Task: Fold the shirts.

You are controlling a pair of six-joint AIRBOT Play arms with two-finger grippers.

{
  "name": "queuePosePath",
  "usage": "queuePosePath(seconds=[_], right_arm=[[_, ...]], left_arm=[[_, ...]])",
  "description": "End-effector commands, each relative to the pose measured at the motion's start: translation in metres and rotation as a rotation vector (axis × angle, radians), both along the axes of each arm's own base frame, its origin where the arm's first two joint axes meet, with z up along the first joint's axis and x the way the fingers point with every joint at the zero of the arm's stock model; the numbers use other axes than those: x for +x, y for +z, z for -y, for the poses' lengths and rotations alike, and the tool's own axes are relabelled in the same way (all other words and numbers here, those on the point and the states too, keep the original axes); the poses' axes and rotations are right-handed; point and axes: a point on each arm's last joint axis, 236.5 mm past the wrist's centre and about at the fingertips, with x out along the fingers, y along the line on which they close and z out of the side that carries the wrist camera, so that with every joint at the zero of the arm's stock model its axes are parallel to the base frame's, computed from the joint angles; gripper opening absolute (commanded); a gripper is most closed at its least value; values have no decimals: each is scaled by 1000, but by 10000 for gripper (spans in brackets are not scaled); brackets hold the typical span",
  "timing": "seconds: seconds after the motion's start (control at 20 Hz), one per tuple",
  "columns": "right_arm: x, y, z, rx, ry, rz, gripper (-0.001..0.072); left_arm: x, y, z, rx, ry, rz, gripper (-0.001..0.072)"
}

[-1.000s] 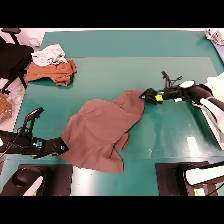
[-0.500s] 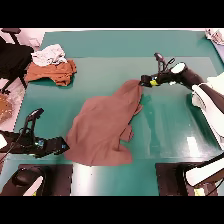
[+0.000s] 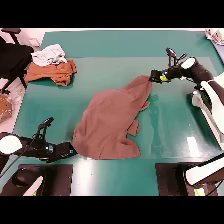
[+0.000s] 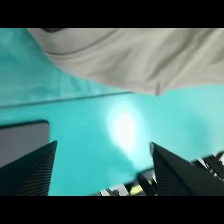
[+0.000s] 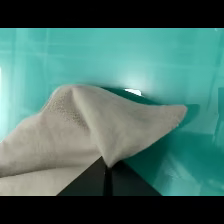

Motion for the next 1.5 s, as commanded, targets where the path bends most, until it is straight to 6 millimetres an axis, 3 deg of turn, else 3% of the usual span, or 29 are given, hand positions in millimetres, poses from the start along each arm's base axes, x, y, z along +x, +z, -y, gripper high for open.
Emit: queuePosePath(seconds=[0.0, 0.35, 0.4, 0.45, 0.55, 0.65, 0.7, 0.85, 0.95, 1.1, 1.3, 1.45], right_arm=[[-5, 1, -1, 7, 9, -19, 17], [-6, 21, -12, 7, 28, 23, 17], [-6, 26, -12, 7, 27, 32, 18], [-6, 31, -11, 7, 26, 41, 17], [-7, 41, -10, 6, 28, 57, 17], [-11, 46, -12, 7, 39, 53, 17], [-17, 44, -13, 10, 52, 34, 17], [-42, 32, -7, -37, 117, -61, 17], [-53, 35, 13, -97, 120, -86, 17], [-60, 87, 36, -101, 70, -5, 16], [-97, 157, 55, -139, 90, 103, 16], [-117, 211, 63, -173, 71, 239, 17]], left_arm=[[18, -23, -8, 33, 47, 63, 701], [44, -50, 6, -20, 109, 76, 699], [47, -53, 6, -16, 116, 73, 659], [51, -55, 6, -11, 109, 87, 509], [58, -52, 10, -35, 126, 107, 344], [67, -43, 20, -90, 149, 137, 101], [70, -35, 26, -122, 143, 148, 26], [76, 16, 43, -180, 48, 186, 26], [87, 58, 44, -172, 0, 247, 26], [117, 115, 41, -181, 80, 359, 26], [165, 208, 42, -307, 244, 593, 26], [189, 264, 28, -348, 350, 749, 25]])
